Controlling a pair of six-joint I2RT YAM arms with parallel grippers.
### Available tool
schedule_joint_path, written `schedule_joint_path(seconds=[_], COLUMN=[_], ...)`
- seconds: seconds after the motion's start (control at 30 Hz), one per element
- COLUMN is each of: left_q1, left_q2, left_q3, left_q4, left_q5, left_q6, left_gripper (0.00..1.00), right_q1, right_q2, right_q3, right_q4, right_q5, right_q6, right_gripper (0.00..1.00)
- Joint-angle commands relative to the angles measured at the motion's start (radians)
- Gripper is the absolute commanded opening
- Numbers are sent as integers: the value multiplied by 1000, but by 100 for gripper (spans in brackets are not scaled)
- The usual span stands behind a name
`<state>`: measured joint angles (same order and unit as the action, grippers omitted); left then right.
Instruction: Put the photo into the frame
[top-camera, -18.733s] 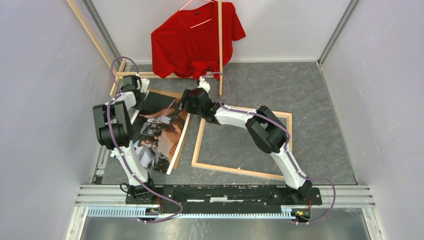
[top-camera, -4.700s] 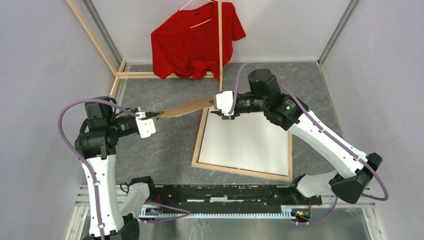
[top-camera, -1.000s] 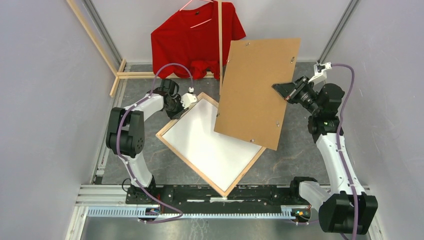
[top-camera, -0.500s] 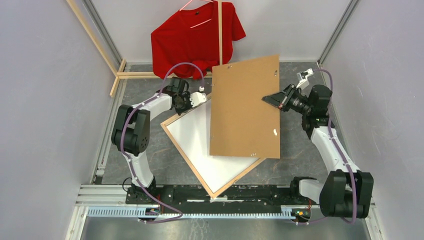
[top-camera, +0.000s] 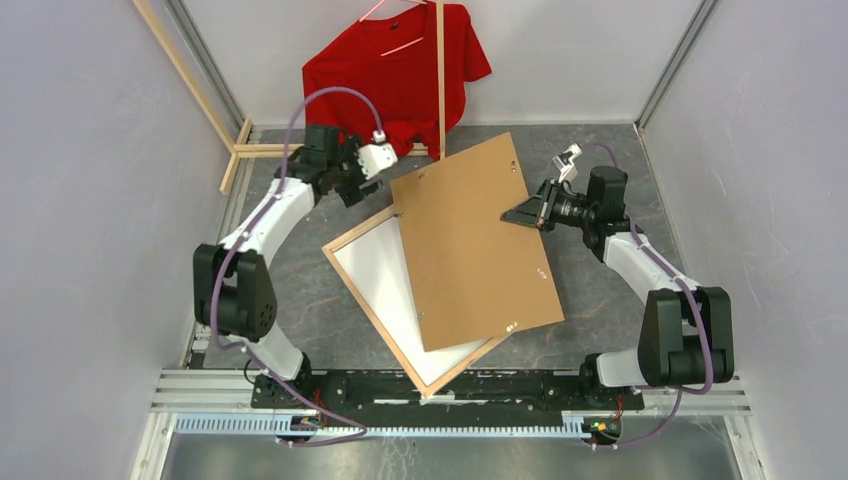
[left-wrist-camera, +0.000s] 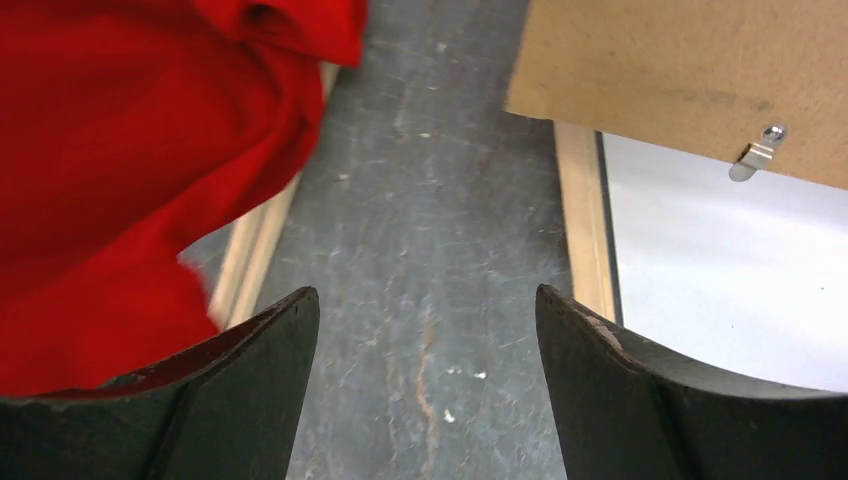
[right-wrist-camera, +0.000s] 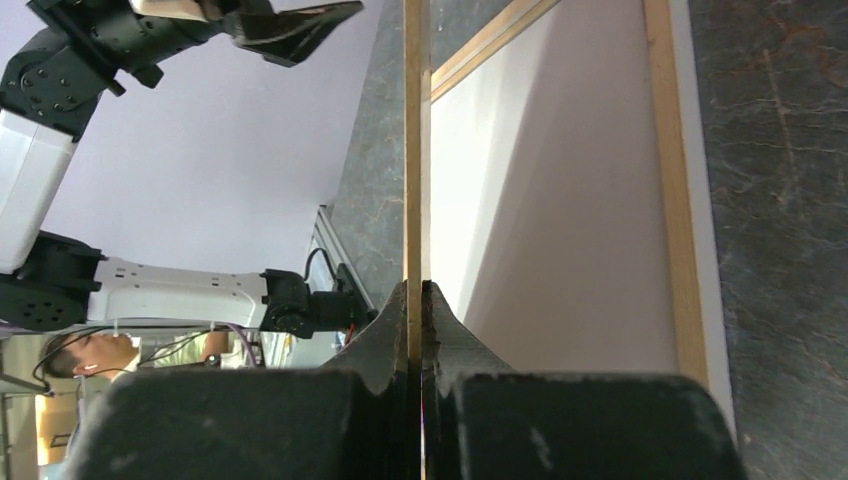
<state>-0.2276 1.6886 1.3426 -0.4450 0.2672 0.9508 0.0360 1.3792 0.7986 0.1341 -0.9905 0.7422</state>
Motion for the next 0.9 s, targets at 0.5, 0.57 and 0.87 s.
schedule_joint_path(seconds=[0.5, 0.57, 0.87], left_q1=[167, 167, 167], left_q2=[-255, -260, -332], left_q3=[-154, -159, -202], left_q4=[-177, -177, -157], left_q5=[210, 211, 215], left_q6=[-178, -190, -231], left_gripper=[83, 83, 82], right_q1=[198, 220, 263], right_q2=[40, 41, 36], right_q3=[28, 31, -9], right_q4=[490, 487, 521], right_q5=[-74, -62, 13], right_q6=[384, 387, 434], right_gripper=[0, 0, 0])
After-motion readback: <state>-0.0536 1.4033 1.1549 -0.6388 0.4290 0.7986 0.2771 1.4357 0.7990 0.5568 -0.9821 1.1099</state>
